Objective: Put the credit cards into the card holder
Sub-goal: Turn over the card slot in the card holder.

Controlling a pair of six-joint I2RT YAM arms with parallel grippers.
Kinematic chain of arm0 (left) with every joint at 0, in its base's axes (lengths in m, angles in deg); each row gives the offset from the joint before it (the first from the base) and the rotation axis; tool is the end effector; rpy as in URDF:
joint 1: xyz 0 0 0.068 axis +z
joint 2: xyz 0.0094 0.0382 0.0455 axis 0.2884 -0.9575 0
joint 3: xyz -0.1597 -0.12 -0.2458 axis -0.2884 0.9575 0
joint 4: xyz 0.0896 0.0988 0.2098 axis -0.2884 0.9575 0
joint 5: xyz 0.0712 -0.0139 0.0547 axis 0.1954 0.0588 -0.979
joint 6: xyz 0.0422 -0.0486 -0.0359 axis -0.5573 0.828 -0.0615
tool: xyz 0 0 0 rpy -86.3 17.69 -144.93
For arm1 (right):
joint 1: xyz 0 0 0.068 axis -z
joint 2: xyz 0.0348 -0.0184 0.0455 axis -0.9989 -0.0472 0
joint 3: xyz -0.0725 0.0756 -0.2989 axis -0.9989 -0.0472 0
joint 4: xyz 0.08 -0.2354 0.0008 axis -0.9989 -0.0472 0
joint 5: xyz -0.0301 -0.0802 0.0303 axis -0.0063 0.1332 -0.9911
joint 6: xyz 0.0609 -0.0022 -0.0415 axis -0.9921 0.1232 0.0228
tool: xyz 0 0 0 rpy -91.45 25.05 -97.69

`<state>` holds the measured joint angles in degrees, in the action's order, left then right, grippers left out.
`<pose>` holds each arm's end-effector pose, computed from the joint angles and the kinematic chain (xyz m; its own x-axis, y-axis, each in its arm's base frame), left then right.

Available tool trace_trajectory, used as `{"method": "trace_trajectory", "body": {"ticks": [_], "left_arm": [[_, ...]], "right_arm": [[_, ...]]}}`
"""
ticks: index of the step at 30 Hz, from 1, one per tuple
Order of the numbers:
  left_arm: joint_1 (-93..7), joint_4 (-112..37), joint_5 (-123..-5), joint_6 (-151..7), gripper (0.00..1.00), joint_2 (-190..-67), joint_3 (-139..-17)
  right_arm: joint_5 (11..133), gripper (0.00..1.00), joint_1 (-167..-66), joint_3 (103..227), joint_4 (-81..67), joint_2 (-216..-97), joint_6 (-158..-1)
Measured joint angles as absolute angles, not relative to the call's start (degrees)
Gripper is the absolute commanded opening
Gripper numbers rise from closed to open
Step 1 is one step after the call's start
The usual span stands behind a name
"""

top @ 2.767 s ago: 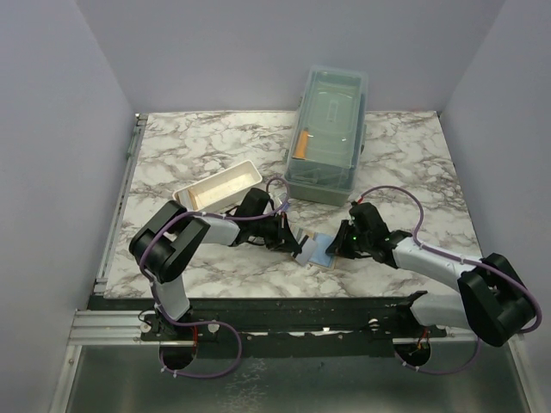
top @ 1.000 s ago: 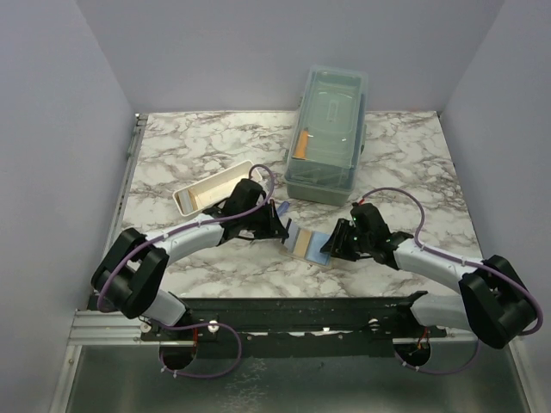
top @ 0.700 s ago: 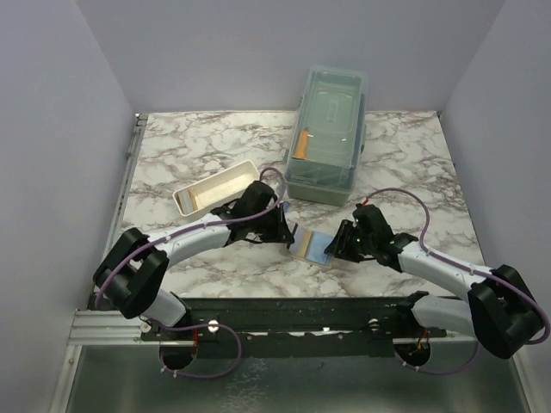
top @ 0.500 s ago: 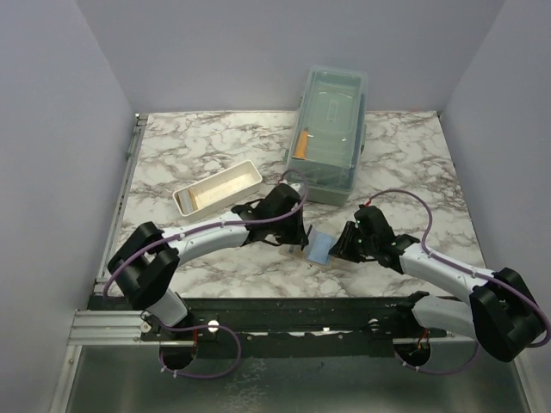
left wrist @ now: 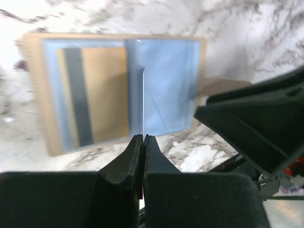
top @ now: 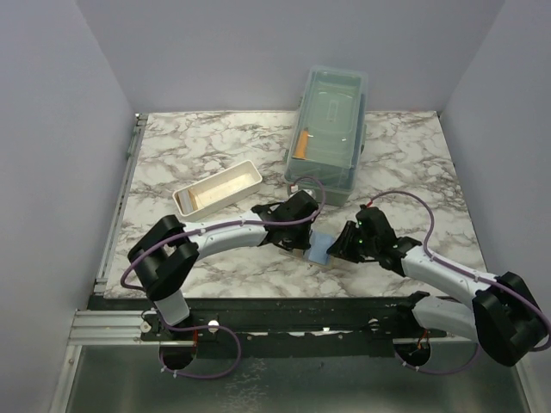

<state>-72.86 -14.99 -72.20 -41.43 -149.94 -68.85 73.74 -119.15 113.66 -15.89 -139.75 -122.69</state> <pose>0.2022 -0.3016 0.2296 -0.8936 0.1280 -0.4302 0.3134 0.8642 -0.3937 0.1575 0.1059 0.1853 -0.8643 0.3618 -0.3494 0.1222 0.8249 0.5519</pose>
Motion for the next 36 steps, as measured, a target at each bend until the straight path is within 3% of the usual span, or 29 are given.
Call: {"method": "trace_trajectory", "body": {"ticks": [13, 36], "left_arm": [[-63.64, -12.52, -74.97, -41.09, 0.0, -143.8, -63.34], [-62.83, -12.74, -75.17, -39.21, 0.0, -143.77, -61.13]], "right_arm": [[71.66, 0.35, -119.15, 114.07, -11.37, -144.93, -123.06], [71.9, 0.39, -119.15, 118.31, -14.65, -142.24, -121.13]]}}
